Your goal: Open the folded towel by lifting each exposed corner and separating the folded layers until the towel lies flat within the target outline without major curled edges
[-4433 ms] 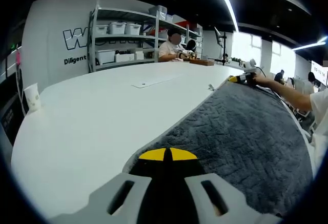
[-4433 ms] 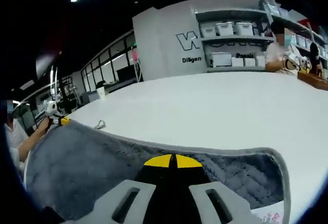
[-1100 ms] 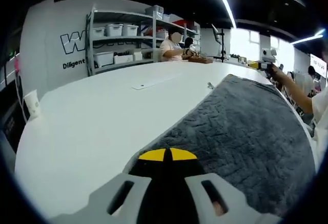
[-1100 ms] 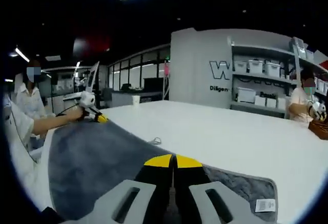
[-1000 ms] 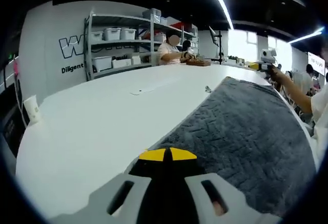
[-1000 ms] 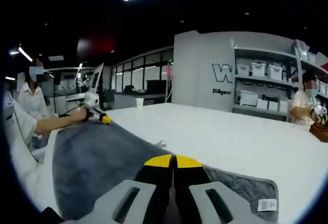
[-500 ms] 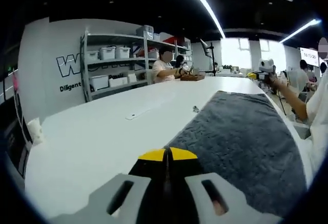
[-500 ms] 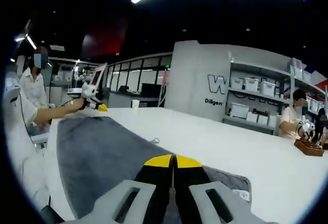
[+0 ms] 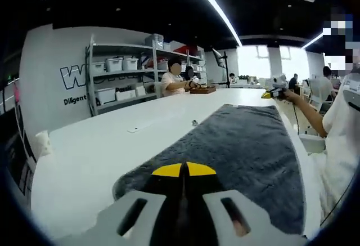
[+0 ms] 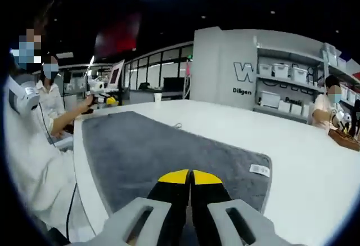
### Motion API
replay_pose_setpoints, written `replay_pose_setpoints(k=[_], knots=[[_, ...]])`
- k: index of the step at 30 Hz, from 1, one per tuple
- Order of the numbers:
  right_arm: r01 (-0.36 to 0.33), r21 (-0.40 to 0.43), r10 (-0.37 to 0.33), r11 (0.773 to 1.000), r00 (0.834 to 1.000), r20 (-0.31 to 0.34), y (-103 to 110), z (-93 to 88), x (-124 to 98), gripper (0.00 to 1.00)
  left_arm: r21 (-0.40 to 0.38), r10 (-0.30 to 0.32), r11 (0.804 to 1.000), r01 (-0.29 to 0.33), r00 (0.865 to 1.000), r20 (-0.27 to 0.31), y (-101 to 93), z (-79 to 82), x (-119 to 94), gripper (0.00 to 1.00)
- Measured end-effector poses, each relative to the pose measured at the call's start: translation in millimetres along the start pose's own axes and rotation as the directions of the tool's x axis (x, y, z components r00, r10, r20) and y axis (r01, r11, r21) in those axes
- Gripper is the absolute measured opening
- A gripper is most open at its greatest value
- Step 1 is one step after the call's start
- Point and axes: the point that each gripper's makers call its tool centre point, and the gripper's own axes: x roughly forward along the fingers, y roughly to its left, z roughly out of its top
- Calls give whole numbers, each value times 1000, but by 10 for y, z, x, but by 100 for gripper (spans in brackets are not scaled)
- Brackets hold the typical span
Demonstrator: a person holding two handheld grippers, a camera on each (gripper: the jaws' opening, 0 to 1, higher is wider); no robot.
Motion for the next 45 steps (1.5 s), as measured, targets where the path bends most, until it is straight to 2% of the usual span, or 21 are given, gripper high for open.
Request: replay_pose_setpoints(k=[3,5,9,12,16,17,20,21,23,25,27,29,30,32,37,41,43,45], knots=[[13,4,-13,1000,1000,-20,-27,-91,-64,0,35,10,999,-10,1000,-11,-89,9,-127,1],[27,40,-26,999,999,-26,-67,-145,-113,0,39,9,999,-9,1000,-3,-162,42,-210,1],[33,82,-26,996,997,-75,-112,-308,-185,0,44,-25,999,25,1000,-12,-390,69,-336,1],[22,94,-11,995,993,-116,-79,-417,-237,0,35,-45,998,47,998,-41,-550,5,-401,1],[23,106,-8,994,990,-143,-74,-496,-282,0,-10,-109,994,108,988,-106,-791,-194,-452,0],[31,107,-13,994,987,-163,-60,-534,-290,0,-34,-128,992,125,981,-143,-869,-298,-468,0],[56,96,-36,994,979,-199,-92,-612,-323,0,-9,-144,989,147,954,-262,-986,-590,-507,0],[61,96,-41,994,979,-201,-107,-616,-330,0,-14,-173,984,176,945,-278,-1057,-665,-509,0],[74,106,-51,992,977,-207,-128,-632,-352,0,-83,-194,981,178,943,-270,-1118,-721,-497,0],[67,110,-43,992,976,-216,-119,-649,-379,0,-102,-209,977,188,937,-279,-1151,-773,-493,0],[56,111,-28,992,971,-239,-69,-687,-422,0,-88,-176,984,156,934,-312,-1115,-846,-511,0],[68,105,-37,992,961,-273,-105,-762,-502,0,-96,-181,983,159,934,-307,-1112,-863,-526,0],[83,112,-49,990,960,-275,-140,-782,-542,0,-136,-187,979,154,940,-284,-1126,-846,-536,0],[99,131,-62,986,962,-266,-185,-796,-588,0,-142,-191,977,157,944,-269,-1131,-833,-563,0],[102,146,-57,984,956,-286,-198,-875,-602,0,-181,-198,972,151,939,-280,-1141,-917,-637,0],[103,157,-56,982,959,-278,-199,-875,-599,0,-224,-201,964,144,946,-253,-1146,-939,-652,0],[112,170,-60,979,958,-281,-203,-883,-617,0,-321,-197,939,120,955,-222,-1135,-935,-662,0],[141,184,-80,973,950,-301,-236,-911,-679,0,-324,-197,938,124,959,-204,-1107,-953,-689,0]])
